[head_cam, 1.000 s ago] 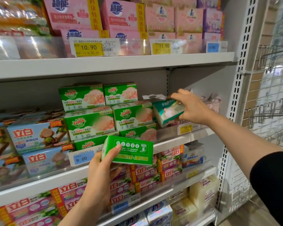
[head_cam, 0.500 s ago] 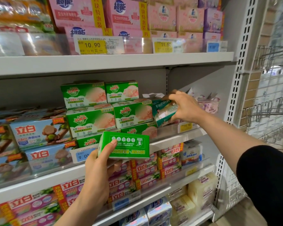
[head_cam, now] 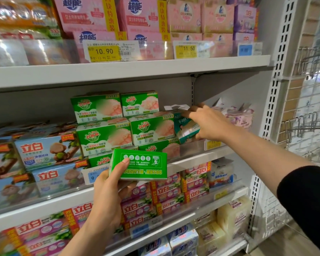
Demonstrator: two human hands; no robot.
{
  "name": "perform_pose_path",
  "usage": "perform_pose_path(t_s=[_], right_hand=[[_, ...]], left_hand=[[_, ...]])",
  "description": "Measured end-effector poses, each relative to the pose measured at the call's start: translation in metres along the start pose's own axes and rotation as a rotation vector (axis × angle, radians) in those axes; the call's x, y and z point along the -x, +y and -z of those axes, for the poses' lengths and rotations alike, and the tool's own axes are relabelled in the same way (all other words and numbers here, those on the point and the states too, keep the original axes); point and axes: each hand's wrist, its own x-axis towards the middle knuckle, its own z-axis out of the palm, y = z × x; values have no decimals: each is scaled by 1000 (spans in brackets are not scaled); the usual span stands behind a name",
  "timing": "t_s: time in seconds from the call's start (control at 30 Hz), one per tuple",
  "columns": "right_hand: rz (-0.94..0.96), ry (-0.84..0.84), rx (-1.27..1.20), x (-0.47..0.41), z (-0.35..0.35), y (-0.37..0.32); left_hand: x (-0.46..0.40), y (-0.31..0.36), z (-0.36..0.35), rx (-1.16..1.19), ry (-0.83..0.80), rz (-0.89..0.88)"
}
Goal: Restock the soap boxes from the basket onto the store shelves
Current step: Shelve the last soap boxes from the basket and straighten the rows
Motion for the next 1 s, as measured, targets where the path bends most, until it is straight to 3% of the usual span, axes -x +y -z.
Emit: perform_pose_path(t_s=[0.27, 0.47, 0.53, 0.7, 0.9, 1.0], right_hand=[[-117, 27, -280, -6, -7, 8], [-62, -20, -256, -6, -4, 14], [-77, -34, -371, -5, -2, 23], [-217, 6, -1045, 7, 8, 38], [-261, -73, -1220, 14, -8, 36], [-241, -145, -1181, 12, -16, 36]], left_hand=[[2, -4, 3, -45, -28, -3], [1, -5, 1, -35, -24, -5], [0, -6, 3, -47, -30, -9], [-1, -8, 3, -50, -34, -13], [-1, -7, 4, -48, -56, -12], [-1, -8, 4, -42, -51, -12]])
